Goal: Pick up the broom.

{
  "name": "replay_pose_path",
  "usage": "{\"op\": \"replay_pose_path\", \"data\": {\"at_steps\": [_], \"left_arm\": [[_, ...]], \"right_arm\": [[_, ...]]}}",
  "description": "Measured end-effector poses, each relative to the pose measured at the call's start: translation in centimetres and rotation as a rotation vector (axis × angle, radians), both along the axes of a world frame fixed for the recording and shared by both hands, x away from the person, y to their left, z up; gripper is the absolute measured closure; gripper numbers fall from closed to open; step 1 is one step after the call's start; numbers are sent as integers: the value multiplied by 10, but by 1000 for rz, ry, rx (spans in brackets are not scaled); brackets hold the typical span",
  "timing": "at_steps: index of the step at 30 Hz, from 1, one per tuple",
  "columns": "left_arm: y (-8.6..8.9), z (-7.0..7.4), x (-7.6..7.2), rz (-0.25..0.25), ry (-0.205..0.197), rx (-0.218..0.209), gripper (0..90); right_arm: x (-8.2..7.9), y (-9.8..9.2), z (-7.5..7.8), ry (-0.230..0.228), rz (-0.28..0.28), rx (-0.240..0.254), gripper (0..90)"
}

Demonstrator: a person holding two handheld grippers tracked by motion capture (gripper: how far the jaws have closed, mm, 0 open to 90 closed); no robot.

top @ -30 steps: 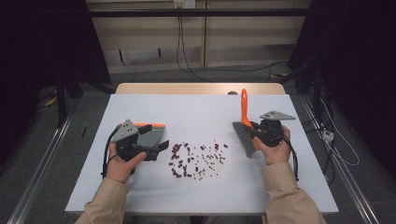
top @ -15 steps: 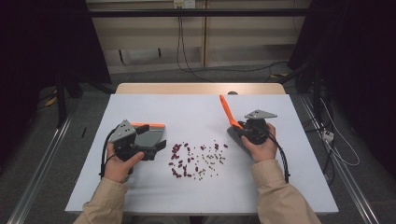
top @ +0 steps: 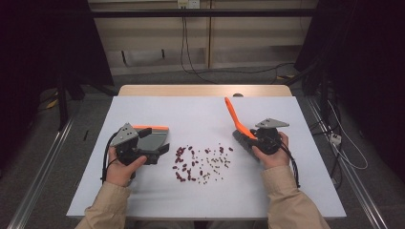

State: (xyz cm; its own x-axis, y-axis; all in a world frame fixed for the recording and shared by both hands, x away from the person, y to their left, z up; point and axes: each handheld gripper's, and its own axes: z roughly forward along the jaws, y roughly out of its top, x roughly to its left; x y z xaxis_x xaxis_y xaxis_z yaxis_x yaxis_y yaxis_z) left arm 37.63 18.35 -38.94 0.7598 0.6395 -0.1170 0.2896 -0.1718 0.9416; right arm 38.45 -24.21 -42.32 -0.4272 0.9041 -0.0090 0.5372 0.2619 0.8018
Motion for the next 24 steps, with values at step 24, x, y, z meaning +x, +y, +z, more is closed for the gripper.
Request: {"op": "replay_pose_path", "data": {"at_steps": [24], "left_arm": [[7, 1, -3, 17, -8, -15, 62]], "right_arm": [[-9, 36, -6, -5, -11, -41, 711]]}}
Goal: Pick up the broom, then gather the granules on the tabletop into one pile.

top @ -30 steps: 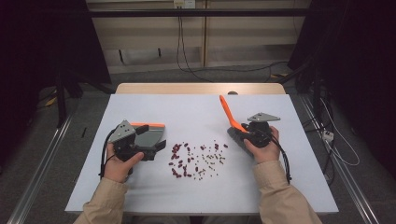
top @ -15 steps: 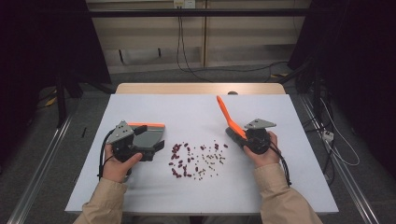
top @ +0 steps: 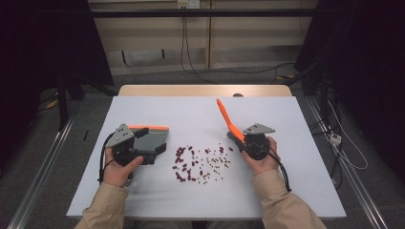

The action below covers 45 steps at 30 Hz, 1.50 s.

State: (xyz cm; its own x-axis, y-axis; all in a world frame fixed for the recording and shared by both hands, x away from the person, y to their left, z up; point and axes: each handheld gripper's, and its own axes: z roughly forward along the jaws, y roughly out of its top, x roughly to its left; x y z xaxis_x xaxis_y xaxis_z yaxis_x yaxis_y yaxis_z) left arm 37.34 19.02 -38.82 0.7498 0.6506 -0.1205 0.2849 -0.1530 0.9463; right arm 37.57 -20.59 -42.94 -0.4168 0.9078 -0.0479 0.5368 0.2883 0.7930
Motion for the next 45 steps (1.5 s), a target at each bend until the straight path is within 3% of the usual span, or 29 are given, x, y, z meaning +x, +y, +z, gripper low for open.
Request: {"op": "replay_pose_path", "data": {"at_steps": [23, 29, 45], "left_arm": [[17, -4, -2, 2, 2, -18, 61], [22, -8, -3, 11, 13, -6, 60], [28, -12, -3, 11, 20, 3, 60]], "right_arm": [[-2, 5, -2, -11, -13, 21, 710], [-3, 10, -2, -16, 0, 0, 710], [-4, 18, -2, -19, -1, 2, 710]]}}
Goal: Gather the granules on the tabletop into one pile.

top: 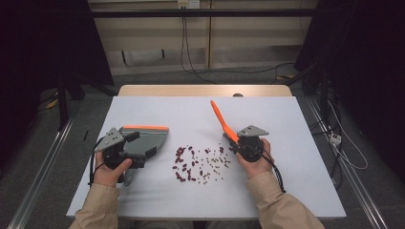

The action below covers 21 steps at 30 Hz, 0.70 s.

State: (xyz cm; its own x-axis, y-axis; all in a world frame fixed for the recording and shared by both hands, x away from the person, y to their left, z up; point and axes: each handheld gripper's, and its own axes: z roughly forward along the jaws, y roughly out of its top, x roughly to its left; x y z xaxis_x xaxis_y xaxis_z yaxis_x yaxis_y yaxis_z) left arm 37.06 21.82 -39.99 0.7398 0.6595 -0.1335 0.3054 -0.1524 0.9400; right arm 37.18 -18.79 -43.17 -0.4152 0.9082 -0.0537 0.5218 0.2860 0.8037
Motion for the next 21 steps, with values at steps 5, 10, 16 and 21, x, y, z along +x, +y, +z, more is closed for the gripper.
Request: {"op": "replay_pose_path", "data": {"at_steps": [5, 10, 16, 21], "left_arm": [[1, 1, -1, 2, -6, -2, 60], [0, 2, -1, 0, -8, -1, 60], [0, 2, -2, -1, -8, 0, 60], [1, 2, -1, 2, -10, -2, 60]], "right_arm": [[-2, 5, 0, -2, 18, -9, 709], [-6, 11, 0, -3, 40, -16, 709], [-13, 20, 0, -7, 73, -20, 708], [-17, 27, 0, -11, 86, -28, 708]]}}
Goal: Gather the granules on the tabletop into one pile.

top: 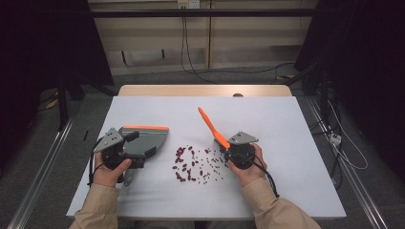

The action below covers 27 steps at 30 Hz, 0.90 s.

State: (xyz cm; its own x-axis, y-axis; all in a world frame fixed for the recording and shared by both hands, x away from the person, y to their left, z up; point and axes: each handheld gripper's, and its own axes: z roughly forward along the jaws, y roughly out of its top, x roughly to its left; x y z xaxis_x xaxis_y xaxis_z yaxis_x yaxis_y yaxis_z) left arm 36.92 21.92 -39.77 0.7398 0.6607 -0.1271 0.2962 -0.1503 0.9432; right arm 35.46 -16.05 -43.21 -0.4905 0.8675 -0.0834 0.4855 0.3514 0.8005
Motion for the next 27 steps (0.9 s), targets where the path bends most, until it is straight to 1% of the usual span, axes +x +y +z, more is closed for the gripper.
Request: {"op": "replay_pose_path", "data": {"at_steps": [3, 5, 6, 8, 14, 16, 17, 21, 27], "left_arm": [[0, 0, 0, 1, -2, 0, 60], [1, 0, 0, 6, -1, 0, 60], [1, 0, 0, 6, -2, 0, 60], [1, 1, 0, 6, -2, 0, 60], [0, 0, 0, 2, -1, 2, 60], [0, 0, 0, 2, 0, 2, 60], [0, 0, 0, 4, -1, 2, 60], [0, 0, 0, 3, -2, 1, 59], [1, 0, 0, 5, -1, 2, 59]], "right_arm": [[-2, 3, 0, 2, 8, 14, 709], [-2, 6, 1, 9, 15, 39, 709], [-3, 8, 1, 10, 15, 41, 709], [-3, 12, 1, 1, 22, 26, 709], [-4, 20, 1, -3, 34, 22, 709], [-5, 23, 1, 0, 43, 31, 709], [-5, 25, 1, -6, 45, 21, 709], [-6, 32, 0, -16, 57, 8, 709], [-6, 34, 1, -10, 69, 25, 709]]}}
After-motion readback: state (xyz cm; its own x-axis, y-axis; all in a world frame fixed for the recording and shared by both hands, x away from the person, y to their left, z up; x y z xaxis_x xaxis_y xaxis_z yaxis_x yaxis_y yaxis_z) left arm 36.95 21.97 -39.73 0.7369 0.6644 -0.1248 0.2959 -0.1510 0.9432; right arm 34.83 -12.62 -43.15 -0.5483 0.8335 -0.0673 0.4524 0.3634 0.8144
